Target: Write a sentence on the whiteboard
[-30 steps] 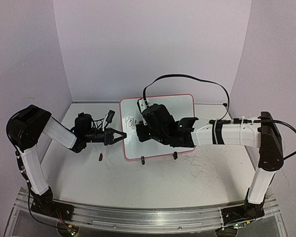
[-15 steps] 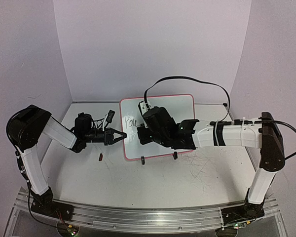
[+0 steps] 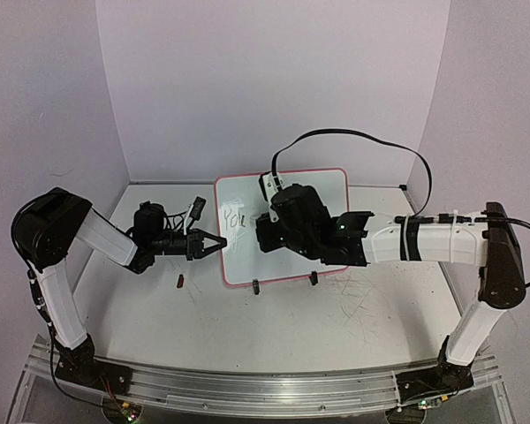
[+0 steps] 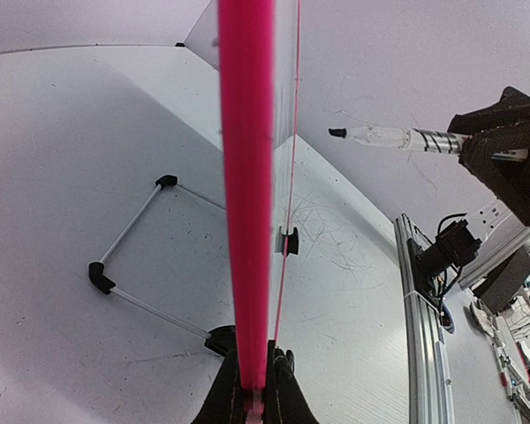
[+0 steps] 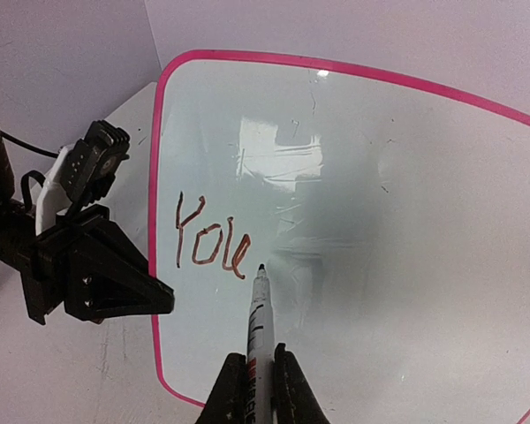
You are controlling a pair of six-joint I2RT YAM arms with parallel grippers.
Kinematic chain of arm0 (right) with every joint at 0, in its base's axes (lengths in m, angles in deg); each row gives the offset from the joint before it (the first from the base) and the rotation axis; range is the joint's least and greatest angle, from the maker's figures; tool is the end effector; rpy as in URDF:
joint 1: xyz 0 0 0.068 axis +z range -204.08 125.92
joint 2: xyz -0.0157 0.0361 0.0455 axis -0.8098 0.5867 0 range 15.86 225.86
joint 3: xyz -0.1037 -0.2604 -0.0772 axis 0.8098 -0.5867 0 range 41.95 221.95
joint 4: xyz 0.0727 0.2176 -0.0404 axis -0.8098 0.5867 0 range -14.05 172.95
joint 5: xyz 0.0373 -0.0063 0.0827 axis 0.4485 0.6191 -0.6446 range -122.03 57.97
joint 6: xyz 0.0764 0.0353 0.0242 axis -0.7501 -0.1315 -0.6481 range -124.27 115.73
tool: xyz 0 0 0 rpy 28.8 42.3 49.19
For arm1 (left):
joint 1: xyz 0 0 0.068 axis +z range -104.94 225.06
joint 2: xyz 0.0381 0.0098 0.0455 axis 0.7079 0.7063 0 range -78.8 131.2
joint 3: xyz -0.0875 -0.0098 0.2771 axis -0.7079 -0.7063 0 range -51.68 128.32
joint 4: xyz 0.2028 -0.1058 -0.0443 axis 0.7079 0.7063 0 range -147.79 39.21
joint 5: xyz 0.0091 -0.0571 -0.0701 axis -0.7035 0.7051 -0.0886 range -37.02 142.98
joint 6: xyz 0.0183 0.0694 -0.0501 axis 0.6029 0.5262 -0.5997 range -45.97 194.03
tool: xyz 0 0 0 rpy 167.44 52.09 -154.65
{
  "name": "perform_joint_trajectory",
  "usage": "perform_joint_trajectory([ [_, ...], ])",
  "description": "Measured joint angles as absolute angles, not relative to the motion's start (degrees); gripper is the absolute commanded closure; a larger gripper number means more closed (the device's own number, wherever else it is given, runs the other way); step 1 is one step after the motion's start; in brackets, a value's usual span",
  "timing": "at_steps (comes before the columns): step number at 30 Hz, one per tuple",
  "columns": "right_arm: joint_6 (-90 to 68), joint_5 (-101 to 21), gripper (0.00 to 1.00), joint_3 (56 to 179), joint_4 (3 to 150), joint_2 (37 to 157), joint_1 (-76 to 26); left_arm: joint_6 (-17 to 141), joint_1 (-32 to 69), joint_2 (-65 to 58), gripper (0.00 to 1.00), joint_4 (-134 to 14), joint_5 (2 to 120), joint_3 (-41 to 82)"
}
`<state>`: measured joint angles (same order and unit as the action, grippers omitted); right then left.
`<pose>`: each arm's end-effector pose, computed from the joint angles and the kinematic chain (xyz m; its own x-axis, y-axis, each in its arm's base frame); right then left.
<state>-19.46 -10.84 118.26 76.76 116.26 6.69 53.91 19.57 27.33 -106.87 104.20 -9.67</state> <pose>0.2315 0.3563 0.2969 -0.3698 -0.1602 -0.9152 -0.5769 0.8118 0.0910 0.3029 -0.2114 0.1863 -0.5466 0.0219 -0.8371 0.8105 0.2651 -0.5223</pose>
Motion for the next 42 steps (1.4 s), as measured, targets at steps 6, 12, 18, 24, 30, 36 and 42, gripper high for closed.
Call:
perform_joint_trajectory([
  [6, -18.7, -10.6, 1.0, 118.3, 76.4, 116.3, 6.5, 54.4, 19.6, 27.2, 1.0, -106.9, 104.1, -9.8],
  [12, -18.3, -10.6, 1.0, 118.3, 76.4, 116.3, 6.3, 54.6, 19.6, 27.1, 1.0, -106.8, 103.9, -9.8],
  [18, -17.8, -10.5, 1.0, 118.3, 75.8, 116.2, 6.3, 54.7, 19.6, 27.1, 1.0, -106.8, 103.9, -9.8],
  [24, -17.4, -9.9, 1.0, 116.8, 75.5, 116.0, 6.3, 54.7, 19.6, 27.1, 1.0, -106.8, 103.9, -9.8],
  [30, -16.8, -8.9, 1.0, 115.6, 75.5, 115.3, 6.3, 54.7, 19.5, 27.1, 1.0, -106.8, 103.8, -9.8],
  [36, -16.2, -8.5, 1.0, 115.5, 75.5, 114.9, 6.3, 54.8, 19.5, 27.1, 0.99, -106.7, 103.8, -9.8],
  [42, -15.5, -7.7, 1.0, 115.4, 75.5, 114.7, 6.3, 54.8, 19.5, 27.1, 1.0, -106.7, 103.8, -9.8],
])
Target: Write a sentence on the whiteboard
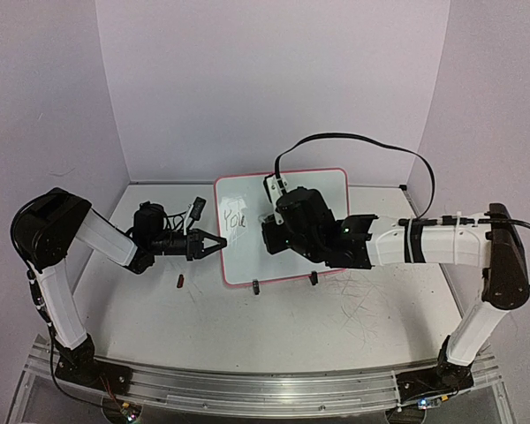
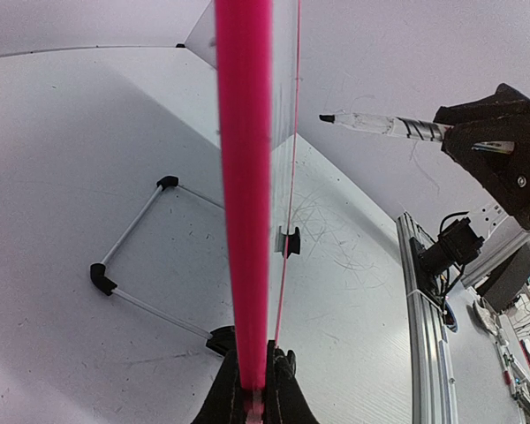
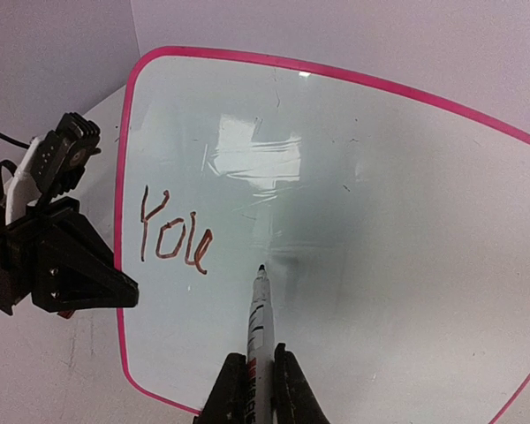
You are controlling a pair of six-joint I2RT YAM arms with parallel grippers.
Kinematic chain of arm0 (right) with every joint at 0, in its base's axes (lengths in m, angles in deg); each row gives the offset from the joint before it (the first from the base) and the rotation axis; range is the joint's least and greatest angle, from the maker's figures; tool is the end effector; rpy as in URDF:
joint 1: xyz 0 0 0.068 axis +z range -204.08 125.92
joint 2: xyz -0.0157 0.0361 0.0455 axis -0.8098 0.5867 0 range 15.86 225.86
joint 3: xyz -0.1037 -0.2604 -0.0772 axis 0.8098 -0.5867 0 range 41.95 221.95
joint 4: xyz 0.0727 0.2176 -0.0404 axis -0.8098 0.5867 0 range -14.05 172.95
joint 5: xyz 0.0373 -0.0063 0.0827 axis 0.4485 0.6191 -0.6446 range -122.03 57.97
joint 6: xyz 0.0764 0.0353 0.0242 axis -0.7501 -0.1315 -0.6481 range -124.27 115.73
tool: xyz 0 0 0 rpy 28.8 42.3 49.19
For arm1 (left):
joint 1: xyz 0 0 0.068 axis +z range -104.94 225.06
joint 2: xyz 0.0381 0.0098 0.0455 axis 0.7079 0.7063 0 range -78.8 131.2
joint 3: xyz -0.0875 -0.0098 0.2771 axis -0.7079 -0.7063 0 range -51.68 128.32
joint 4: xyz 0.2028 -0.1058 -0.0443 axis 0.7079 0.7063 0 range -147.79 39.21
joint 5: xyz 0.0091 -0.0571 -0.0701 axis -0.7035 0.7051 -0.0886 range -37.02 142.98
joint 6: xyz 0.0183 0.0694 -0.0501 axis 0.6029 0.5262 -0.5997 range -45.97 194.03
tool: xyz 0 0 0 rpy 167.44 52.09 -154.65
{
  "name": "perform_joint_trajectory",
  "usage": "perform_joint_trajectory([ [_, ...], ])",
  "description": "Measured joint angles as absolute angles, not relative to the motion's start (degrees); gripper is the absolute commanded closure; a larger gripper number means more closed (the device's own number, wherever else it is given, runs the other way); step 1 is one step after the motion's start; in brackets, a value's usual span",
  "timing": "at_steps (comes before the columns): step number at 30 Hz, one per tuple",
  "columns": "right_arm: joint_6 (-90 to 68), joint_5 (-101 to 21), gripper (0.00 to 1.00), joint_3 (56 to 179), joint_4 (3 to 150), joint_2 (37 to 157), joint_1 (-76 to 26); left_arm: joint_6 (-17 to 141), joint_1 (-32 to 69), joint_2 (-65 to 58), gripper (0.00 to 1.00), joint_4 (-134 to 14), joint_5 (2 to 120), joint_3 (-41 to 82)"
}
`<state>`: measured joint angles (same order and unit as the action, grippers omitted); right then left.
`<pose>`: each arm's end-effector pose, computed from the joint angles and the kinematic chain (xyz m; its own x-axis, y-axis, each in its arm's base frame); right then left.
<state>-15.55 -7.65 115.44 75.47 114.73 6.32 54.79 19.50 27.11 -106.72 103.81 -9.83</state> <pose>0.2325 0.3443 0.2939 -0.3228 -0.2072 -0.9235 -0.5546 0.8321 0.0072 0.3023 -0.2113 0.1865 -0.5348 0.0251 -0.8446 0.8171 0.2703 -0.5093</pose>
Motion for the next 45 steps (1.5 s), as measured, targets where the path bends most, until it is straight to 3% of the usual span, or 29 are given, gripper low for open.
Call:
perform_joint_trajectory([
  [45, -13.1, -13.5, 1.0, 118.4, 72.6, 117.5, 4.3, 55.3, 19.5, 27.1, 1.0, -106.1, 103.8, -9.8],
])
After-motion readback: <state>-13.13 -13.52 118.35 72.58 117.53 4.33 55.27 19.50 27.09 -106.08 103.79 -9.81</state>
